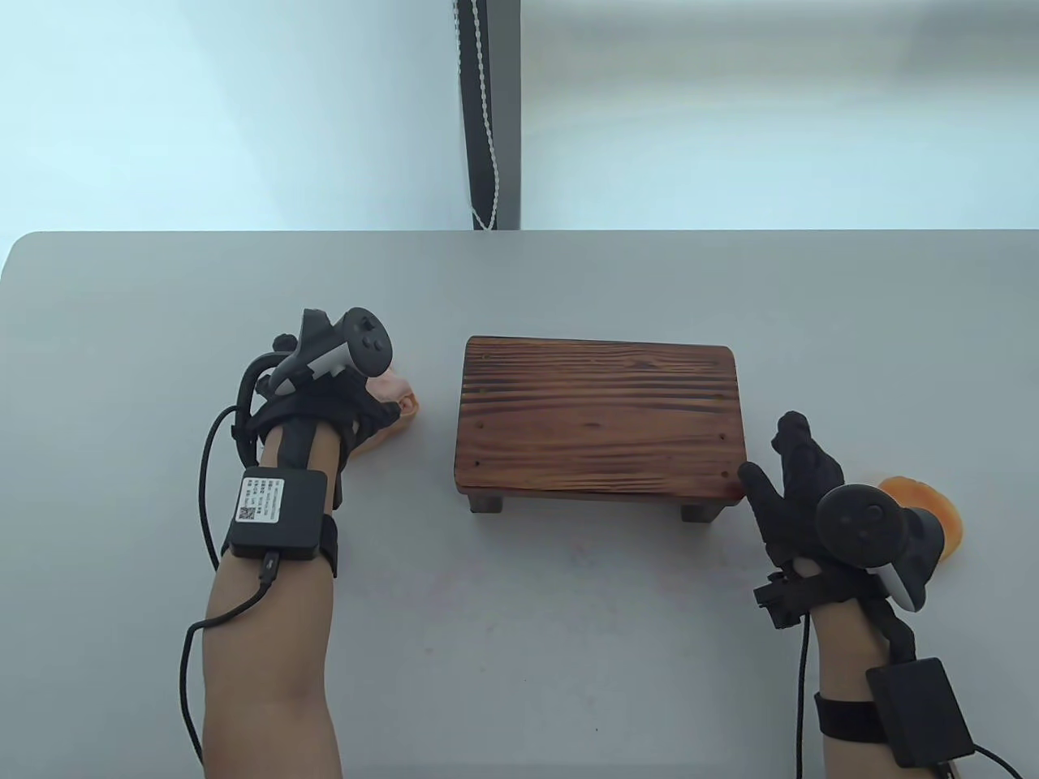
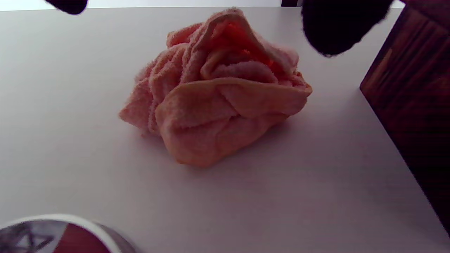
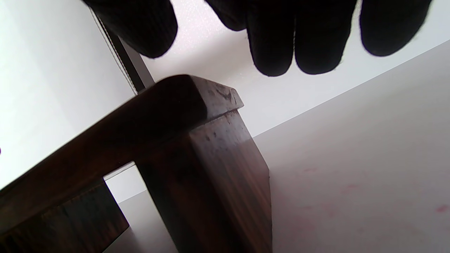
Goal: Dip and apply wood wax on stool
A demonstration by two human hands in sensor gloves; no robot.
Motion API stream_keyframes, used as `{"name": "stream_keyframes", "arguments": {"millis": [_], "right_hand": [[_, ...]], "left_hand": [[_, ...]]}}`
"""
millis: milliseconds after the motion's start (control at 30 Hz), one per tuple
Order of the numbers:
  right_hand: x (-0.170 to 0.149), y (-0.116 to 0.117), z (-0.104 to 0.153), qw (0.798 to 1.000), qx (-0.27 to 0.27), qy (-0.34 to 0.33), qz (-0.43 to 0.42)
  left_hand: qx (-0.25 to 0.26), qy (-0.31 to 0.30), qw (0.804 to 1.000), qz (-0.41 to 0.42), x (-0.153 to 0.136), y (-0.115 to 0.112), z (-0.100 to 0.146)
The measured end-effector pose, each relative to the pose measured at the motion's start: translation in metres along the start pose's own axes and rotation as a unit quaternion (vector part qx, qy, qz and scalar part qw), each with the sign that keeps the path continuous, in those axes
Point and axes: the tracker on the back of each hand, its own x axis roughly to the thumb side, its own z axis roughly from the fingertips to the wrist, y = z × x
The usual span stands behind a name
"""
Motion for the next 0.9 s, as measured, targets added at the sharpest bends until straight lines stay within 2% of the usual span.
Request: {"name": "stream_keyframes", "arguments": {"millis": [67,133,267,467,533,567,633,667,767,800,900], "right_hand": [[0.000,0.001,0.000,1.000,0.005,0.001,-0.010],[0.001,0.002,0.000,1.000,0.007,0.000,-0.011],[-0.001,0.007,-0.002,1.000,0.017,0.001,-0.001],[-0.001,0.007,-0.002,1.000,0.019,0.001,-0.003],[-0.001,0.008,-0.002,1.000,0.022,0.002,-0.010],[-0.002,0.009,-0.003,1.000,0.024,0.005,-0.013],[-0.003,0.010,-0.003,1.000,0.025,0.007,-0.016],[-0.004,0.010,-0.003,1.000,0.025,0.007,-0.017],[-0.005,0.010,-0.003,0.999,0.028,0.009,-0.031],[-0.005,0.010,-0.004,0.999,0.030,0.011,-0.041],[-0.006,0.014,-0.006,0.997,0.044,0.017,-0.059]], "left_hand": [[-0.018,0.008,1.000,0.021,0.000,-0.004,-0.012],[-0.008,0.009,1.000,0.006,0.003,-0.006,-0.021],[-0.032,0.033,0.999,-0.019,0.001,-0.015,-0.039],[-0.065,0.028,0.997,-0.014,-0.005,-0.035,-0.060],[-0.040,0.012,0.999,0.002,-0.004,-0.035,-0.061],[-0.028,0.007,0.999,-0.014,-0.003,-0.033,-0.060],[0.027,0.001,0.998,-0.064,-0.001,-0.029,-0.056],[0.030,-0.003,0.997,-0.069,-0.002,-0.027,-0.056],[0.053,-0.014,0.998,-0.024,-0.007,-0.024,-0.049],[0.056,-0.032,0.998,-0.005,-0.008,-0.023,-0.043],[0.118,-0.078,0.990,0.011,-0.005,-0.010,-0.015]]}}
